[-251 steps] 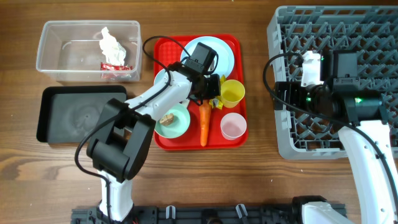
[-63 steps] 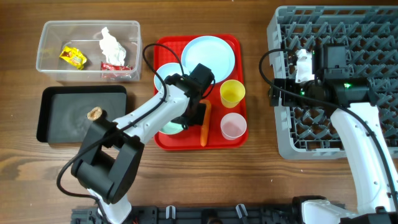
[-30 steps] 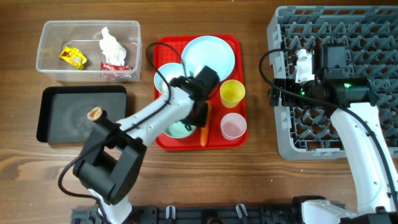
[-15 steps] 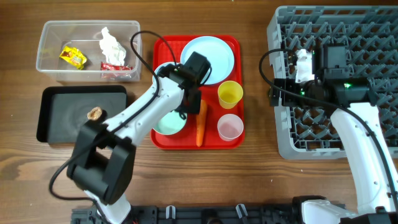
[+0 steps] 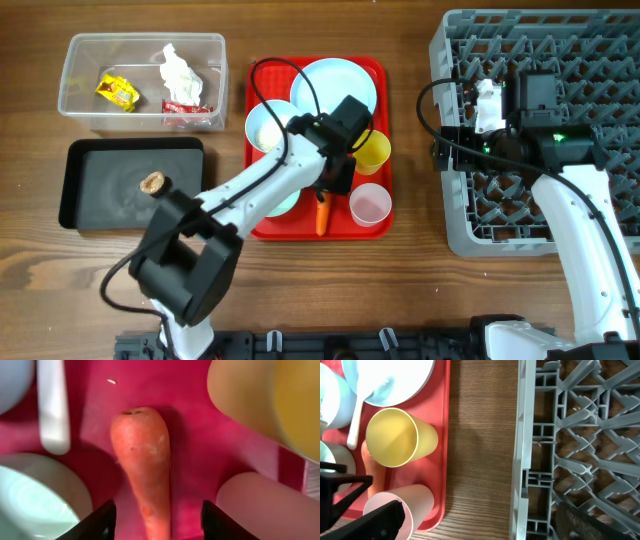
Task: Sort waste into correct bins and load items into the dishwasher rack
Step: 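Grasp the orange carrot on the red tray with the left gripper, then place the carrot onto the black tray and release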
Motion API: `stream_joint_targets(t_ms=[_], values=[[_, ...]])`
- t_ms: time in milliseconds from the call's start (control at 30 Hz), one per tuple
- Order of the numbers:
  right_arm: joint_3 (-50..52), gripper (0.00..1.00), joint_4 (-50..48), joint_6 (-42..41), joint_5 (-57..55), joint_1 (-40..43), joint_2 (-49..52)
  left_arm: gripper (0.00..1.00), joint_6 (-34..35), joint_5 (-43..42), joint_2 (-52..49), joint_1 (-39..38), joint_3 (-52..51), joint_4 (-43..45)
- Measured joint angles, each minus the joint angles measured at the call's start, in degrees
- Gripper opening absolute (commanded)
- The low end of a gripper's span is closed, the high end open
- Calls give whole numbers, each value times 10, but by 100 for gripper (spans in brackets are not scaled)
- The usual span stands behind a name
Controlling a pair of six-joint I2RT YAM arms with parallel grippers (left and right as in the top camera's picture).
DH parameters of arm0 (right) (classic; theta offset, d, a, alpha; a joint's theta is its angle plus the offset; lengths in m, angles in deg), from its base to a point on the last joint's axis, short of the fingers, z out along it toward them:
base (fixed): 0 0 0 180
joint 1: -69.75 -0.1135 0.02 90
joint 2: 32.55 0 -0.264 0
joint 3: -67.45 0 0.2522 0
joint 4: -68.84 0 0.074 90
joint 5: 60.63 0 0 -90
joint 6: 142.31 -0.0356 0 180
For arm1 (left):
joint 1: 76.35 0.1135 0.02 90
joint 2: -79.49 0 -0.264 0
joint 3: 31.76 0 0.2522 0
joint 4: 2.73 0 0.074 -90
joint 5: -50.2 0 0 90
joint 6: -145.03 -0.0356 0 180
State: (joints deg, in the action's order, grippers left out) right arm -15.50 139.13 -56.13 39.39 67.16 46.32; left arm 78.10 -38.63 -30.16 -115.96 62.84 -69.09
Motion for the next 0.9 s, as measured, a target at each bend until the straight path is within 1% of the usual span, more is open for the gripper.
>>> stream_joint_targets(t_ms=[133,200,267,300,367,433,467,533,567,733,900], values=[[0,100,0,0,0,0,0,55,15,-1,-25,0,0,11],[0,100,0,0,0,0,0,53,17,-2,-42,0,0,15],[0,100,0,0,0,0,0,49,19,-2,-59,0,0,19],[0,100,0,0,0,0,0,45,20,-2,-67,0,0,19],[0,100,0,0,0,0,0,40,22,-2,-78,0,0,22],[0,100,0,0,0,0,0,32,26,-2,-83,0,0,23],[0,100,0,0,0,0,0,18,27,-2,-84,0,0,24],[0,100,0,0,0,0,0,6,30,-5,-84,0,0,24],[0,100,0,0,0,0,0,4,29,-9,-84,0,1,22],[0,100,0,0,0,0,0,4,32,-19,-84,3,6,17],[0,100,0,0,0,0,0,4,31,-45,-81,6,41,-34]])
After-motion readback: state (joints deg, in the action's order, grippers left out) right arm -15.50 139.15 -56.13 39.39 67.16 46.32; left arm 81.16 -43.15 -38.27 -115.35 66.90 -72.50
